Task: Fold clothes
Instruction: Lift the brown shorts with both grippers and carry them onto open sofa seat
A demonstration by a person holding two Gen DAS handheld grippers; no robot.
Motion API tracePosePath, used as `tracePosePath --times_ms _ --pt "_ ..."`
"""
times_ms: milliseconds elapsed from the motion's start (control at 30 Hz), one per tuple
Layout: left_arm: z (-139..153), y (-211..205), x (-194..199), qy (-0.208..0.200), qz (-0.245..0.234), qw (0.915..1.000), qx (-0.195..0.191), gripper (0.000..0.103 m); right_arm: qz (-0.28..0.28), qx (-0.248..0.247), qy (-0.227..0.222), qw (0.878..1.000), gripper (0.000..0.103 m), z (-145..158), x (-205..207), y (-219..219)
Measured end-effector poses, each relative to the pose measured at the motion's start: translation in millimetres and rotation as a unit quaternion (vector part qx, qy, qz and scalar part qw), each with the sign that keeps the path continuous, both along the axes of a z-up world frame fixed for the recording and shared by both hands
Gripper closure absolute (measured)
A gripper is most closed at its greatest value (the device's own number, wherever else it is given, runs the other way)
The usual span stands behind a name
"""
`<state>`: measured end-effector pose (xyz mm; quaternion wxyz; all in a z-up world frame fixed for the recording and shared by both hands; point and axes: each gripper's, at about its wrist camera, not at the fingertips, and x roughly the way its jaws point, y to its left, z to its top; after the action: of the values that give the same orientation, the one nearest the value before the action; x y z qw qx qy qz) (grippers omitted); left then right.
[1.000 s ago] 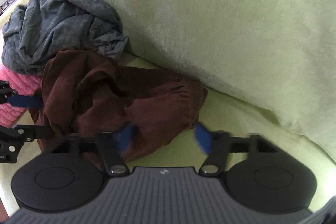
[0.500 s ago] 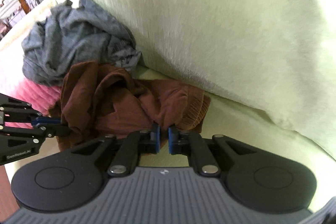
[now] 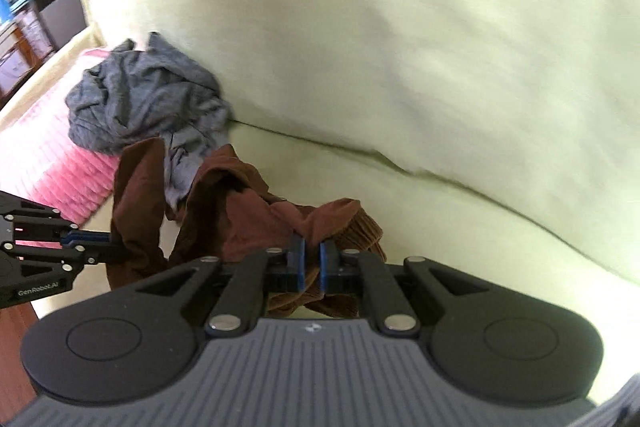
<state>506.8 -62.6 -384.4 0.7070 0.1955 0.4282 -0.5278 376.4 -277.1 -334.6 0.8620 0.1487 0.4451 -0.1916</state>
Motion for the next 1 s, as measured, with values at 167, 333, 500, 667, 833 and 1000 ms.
tracePosePath --times_ms 167,333,500,667,833,1000 --pt "11 -26 -53 0.017 -0.058 0.9981 -0.015 0.1 -0.074 -0.02 0.011 0.997 0.098 21 -75 -9" --pt "26 -65 -117 0.025 -0.134 0.9901 -0.031 0.1 -0.157 -0.03 0.022 0.987 0.098 35 -154 -18" --pt "34 -108 -167 0.025 -0.176 0.983 -0.047 0.1 -0.209 -0.046 0.032 0.976 0.098 48 -222 -34" --pt "49 -160 -213 -0.001 -0.17 0.983 -0.069 0.1 -0.226 -0.064 0.017 0.972 0.098 55 -280 -68" --pt "67 -196 -261 -0.047 -0.127 0.9868 -0.089 0.101 -0.195 -0.078 -0.025 0.977 0.1 56 -328 -123" --pt "78 -199 -307 -0.072 -0.074 0.9882 -0.112 0.101 -0.158 -0.106 -0.07 0.979 0.1 69 -370 -154"
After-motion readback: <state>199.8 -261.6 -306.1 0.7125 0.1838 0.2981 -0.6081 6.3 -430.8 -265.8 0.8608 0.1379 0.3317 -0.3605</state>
